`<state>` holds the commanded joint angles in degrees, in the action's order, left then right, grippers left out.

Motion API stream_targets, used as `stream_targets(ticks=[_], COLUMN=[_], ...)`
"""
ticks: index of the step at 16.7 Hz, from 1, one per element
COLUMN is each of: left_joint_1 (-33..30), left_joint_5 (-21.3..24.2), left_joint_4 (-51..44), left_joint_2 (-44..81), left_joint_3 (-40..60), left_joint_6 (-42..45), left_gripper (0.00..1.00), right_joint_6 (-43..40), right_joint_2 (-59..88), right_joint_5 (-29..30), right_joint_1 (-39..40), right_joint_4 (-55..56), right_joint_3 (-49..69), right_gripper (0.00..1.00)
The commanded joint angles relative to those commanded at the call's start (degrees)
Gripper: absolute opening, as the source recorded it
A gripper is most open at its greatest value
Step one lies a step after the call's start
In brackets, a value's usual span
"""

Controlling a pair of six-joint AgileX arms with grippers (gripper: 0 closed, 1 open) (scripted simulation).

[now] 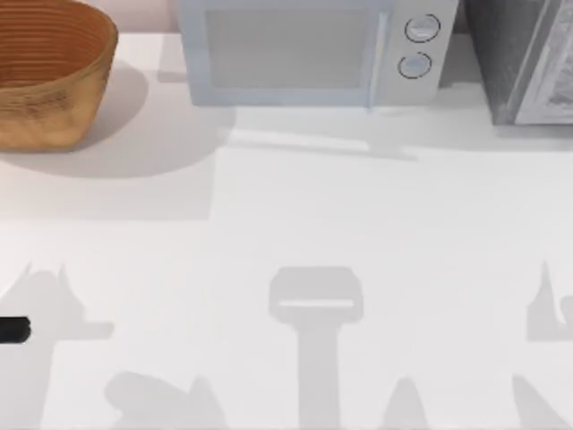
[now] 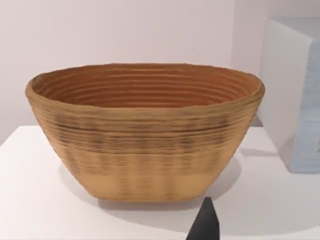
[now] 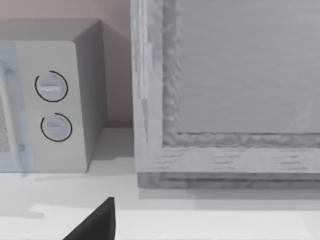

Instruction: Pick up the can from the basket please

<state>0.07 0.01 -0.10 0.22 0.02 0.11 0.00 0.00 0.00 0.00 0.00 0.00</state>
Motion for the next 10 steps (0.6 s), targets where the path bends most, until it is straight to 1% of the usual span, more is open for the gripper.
stream_targets(ticks=[3,5,10], left_joint_1=[-0.3,-0.8,-2.1], left_joint_5=[1.2,3.0,9.2], left_joint_4=[2.8,6.0,15.7], left_joint_2=[4.1,9.4,26.2], left_joint_3=[2.0,4.3,11.0], left_joint_6=[0.3,0.7,1.4], left_gripper=[0.0,0.0,0.0], right_joint_6=[0.0,0.0,0.0], right_joint_2=[0.0,0.0,0.0], right_joint_5=[0.0,0.0,0.0], right_joint_1=[0.0,0.0,0.0], right_joint_4=[0.0,0.0,0.0], right_joint_3=[0.0,0.0,0.0], right_gripper=[1.0,1.0,1.0])
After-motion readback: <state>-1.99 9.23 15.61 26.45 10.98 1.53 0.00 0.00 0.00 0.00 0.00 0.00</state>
